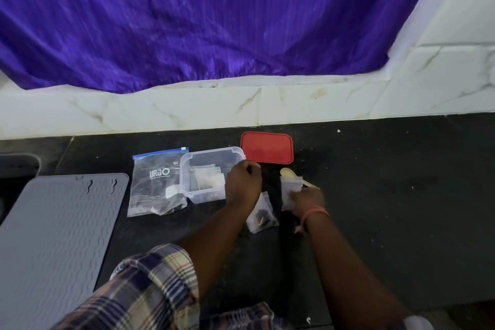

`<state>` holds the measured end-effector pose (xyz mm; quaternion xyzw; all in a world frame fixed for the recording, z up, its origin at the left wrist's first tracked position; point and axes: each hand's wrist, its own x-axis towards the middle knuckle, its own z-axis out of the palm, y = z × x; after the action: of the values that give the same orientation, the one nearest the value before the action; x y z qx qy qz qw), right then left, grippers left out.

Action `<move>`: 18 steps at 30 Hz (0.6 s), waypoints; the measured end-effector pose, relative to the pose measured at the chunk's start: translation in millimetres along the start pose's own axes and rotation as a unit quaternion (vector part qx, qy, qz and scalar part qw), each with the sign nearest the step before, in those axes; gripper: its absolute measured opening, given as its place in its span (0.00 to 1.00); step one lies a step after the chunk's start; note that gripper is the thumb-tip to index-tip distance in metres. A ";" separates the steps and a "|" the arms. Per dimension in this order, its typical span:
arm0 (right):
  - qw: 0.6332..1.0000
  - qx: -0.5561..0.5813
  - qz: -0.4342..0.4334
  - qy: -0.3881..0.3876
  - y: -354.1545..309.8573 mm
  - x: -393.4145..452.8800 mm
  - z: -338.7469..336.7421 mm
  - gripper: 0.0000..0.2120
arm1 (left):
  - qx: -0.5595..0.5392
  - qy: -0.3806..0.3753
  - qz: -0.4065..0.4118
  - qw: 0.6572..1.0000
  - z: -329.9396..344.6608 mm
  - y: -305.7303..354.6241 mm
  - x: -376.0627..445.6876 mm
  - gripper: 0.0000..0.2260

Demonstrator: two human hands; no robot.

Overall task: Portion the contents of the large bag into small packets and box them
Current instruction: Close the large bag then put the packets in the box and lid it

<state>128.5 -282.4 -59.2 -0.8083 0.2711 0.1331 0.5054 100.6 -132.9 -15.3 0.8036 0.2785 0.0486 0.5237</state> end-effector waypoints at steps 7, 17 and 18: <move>0.986 0.084 -0.118 -0.087 -93.3 -38.6 22.3 0.01 | -0.061 0.124 -0.078 0.987 -40.3 -10.9 41.9 0.14; 0.954 -0.256 -0.102 -0.119 -141.5 -62.8 123.2 0.16 | 0.060 -0.042 -0.196 0.978 -72.1 -8.3 84.4 0.19; 0.942 -0.288 -0.122 -0.118 -140.9 -63.6 122.6 0.16 | 0.110 -0.041 -0.202 0.972 -72.0 -13.4 85.7 0.19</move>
<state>164.4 -105.9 21.2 -0.9246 0.0588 0.2376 0.2920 140.6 -27.6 -13.1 0.7848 0.4167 -0.1223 0.4421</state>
